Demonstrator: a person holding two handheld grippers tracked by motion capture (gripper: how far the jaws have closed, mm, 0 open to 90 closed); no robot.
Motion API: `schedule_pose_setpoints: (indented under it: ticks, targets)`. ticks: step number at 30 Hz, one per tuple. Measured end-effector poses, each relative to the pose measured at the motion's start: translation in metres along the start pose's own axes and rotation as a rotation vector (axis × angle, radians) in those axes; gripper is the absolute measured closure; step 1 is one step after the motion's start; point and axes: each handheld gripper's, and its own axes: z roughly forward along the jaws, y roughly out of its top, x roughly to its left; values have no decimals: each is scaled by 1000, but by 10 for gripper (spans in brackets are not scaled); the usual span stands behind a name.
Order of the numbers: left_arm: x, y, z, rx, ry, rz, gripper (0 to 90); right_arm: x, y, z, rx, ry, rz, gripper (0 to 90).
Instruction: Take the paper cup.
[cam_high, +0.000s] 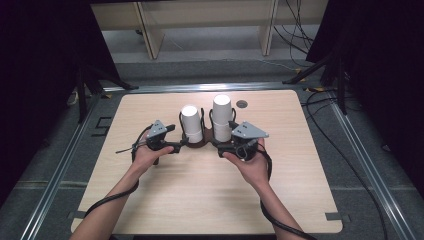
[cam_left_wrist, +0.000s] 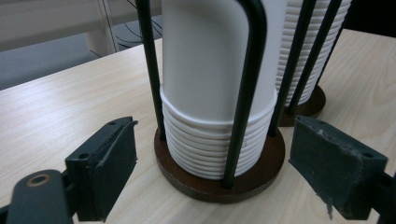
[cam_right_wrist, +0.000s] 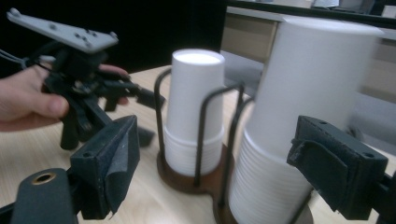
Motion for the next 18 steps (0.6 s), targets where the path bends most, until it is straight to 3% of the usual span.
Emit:
schedule_pose_setpoints:
  ticks: [3,4,6,7,9,10,18]
  targets:
    - [0,0,5,0,-11,9,141,2,6,10,10,11,-7,156]
    - [0,0,7,-1,-15,7,141,4,13,24,6,21,-25,156]
    - [0,1,10,-3,-18,0,142,6,15,28,11,31,-11,157]
    - [0,0,13,-3,-24,1,142,10,20,41,12,44,-20,156]
    - [0,1,14,8,-23,7,141,12,21,45,9,43,-18,156]
    - [0,0,17,8,-29,3,142,15,25,57,5,51,-22,156]
    - [1,0,23,1,-43,7,142,17,31,78,29,53,-9,155]
